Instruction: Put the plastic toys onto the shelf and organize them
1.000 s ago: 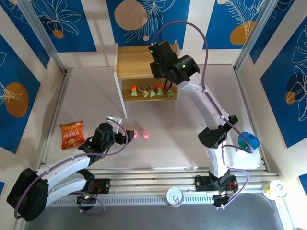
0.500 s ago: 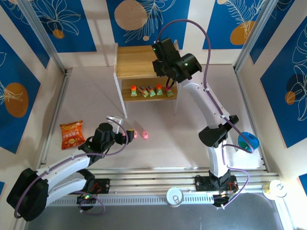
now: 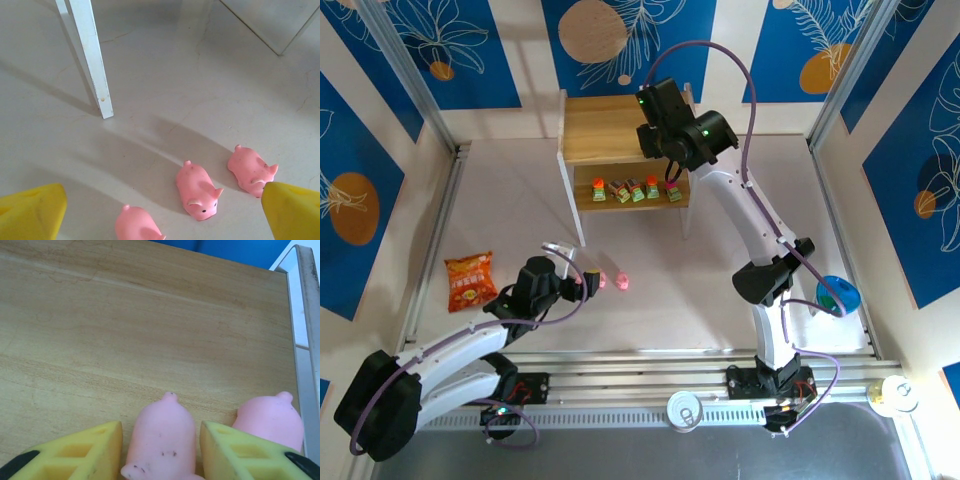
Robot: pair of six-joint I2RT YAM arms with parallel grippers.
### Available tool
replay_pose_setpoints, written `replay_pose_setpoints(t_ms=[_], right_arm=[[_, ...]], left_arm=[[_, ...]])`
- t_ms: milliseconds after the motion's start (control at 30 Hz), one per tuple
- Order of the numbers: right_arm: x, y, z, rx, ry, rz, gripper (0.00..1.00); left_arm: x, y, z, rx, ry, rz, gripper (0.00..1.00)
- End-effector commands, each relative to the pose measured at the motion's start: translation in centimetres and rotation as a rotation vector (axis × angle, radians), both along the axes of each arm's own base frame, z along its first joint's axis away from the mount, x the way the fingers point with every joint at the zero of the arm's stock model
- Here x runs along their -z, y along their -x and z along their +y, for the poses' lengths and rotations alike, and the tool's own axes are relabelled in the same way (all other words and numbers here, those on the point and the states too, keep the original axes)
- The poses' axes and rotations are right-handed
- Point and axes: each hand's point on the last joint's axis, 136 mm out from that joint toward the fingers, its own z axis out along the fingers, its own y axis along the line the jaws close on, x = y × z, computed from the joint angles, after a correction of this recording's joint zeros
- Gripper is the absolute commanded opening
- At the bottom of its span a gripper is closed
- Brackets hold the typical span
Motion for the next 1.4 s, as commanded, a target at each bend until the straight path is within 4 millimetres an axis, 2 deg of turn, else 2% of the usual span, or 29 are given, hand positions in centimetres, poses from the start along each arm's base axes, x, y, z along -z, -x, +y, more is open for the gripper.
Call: replay_pose_setpoints(t_ms=[0, 200, 567, 733, 867, 1033, 1233, 1367], right_arm=[[-1.6, 0.3, 0.6, -0.035, -0.025, -0.037, 0.47], [-3.5, 1.0, 0.7, -0.045, -0.035, -0.087, 0.49], [-7.6, 3.1, -0.9, -0.034, -0.059, -0.178, 0.52], [-7.8, 5.2, -0.3, -0.056, -0.04, -0.193, 0.52], [-6.7, 7.3, 0.5, -0.085, -0.044, -0.184, 0.52], [-4.2, 10.1, 1.5, -0.116, -0.07, -0.151, 0.52], [-0.5, 12.9, 2.2, -0.137, -0.11, -0.078, 0.53], [3.0, 14.2, 3.0, -0.162, -0.123, -0.011, 0.54]], left_arm=[[-1.2, -0.3, -0.7, 0.016, 0.02, -0.022, 1.0], [-1.2, -0.3, -0.6, 0.015, 0.019, -0.022, 1.0], [-1.3, -0.4, -0.6, 0.015, 0.019, -0.028, 1.0], [-1.6, -0.2, -0.8, 0.03, 0.034, -0.038, 1.0], [-2.0, -0.2, -0.3, 0.005, 0.038, -0.061, 1.0], [-2.4, -0.3, 0.9, -0.054, 0.028, -0.085, 1.0], [-2.6, -0.4, 2.0, -0.103, 0.015, -0.097, 1.0], [-2.8, -0.5, 2.7, -0.141, 0.006, -0.107, 1.0]])
